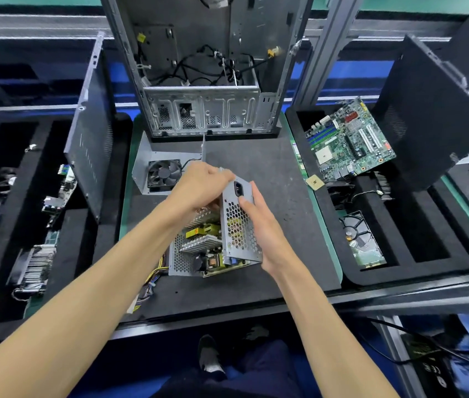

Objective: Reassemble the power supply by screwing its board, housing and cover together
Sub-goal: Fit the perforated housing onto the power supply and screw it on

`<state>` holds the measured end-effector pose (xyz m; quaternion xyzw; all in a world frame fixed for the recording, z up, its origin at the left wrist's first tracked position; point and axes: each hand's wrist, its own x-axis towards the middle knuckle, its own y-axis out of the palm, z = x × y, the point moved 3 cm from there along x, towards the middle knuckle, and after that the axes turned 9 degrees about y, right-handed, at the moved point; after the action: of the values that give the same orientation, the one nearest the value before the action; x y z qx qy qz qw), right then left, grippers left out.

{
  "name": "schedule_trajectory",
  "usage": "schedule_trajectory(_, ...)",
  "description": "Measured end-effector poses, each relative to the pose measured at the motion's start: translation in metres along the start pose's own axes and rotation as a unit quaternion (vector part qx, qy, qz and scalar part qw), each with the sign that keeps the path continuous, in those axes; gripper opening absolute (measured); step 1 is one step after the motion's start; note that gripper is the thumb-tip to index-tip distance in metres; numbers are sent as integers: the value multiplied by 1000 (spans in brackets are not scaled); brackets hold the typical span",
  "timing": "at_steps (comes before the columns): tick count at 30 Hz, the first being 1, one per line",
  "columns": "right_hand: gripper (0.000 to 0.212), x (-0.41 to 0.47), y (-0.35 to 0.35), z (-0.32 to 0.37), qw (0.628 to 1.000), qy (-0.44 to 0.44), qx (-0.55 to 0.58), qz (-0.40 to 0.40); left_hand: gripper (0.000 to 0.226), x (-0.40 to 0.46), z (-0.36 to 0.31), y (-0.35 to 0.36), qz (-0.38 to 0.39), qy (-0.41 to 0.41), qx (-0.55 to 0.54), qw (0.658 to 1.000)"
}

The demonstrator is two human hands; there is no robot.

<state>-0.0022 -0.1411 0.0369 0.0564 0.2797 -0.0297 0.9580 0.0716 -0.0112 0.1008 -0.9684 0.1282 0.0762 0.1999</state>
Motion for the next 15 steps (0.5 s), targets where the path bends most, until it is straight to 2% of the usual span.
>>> schedule_trajectory(2, 66, -7, -5, 8, 1000, -18, -2, 1, 34, 0, -9, -1, 5, 15, -22, 1000)
schedule_trajectory(5, 70, -12, -14, 18, 999, -45, -24, -1, 31, -2, -17, -3, 45, -5, -92, 995)
schedule_trajectory(9, 74, -13, -23, 24, 995, -65, -70, -25, 19, -3, -9, 3, 94, -29, -171, 980)
schedule_trajectory(13, 66, -12, -24, 21, 994, -41, -92, -42, 21, -3, 11, 15, 114, -53, -231, 965)
schedule_trajectory(15, 65, -11, -25, 16, 994, -30, -97, -47, 29, -4, 21, 19, 122, -62, -247, 959)
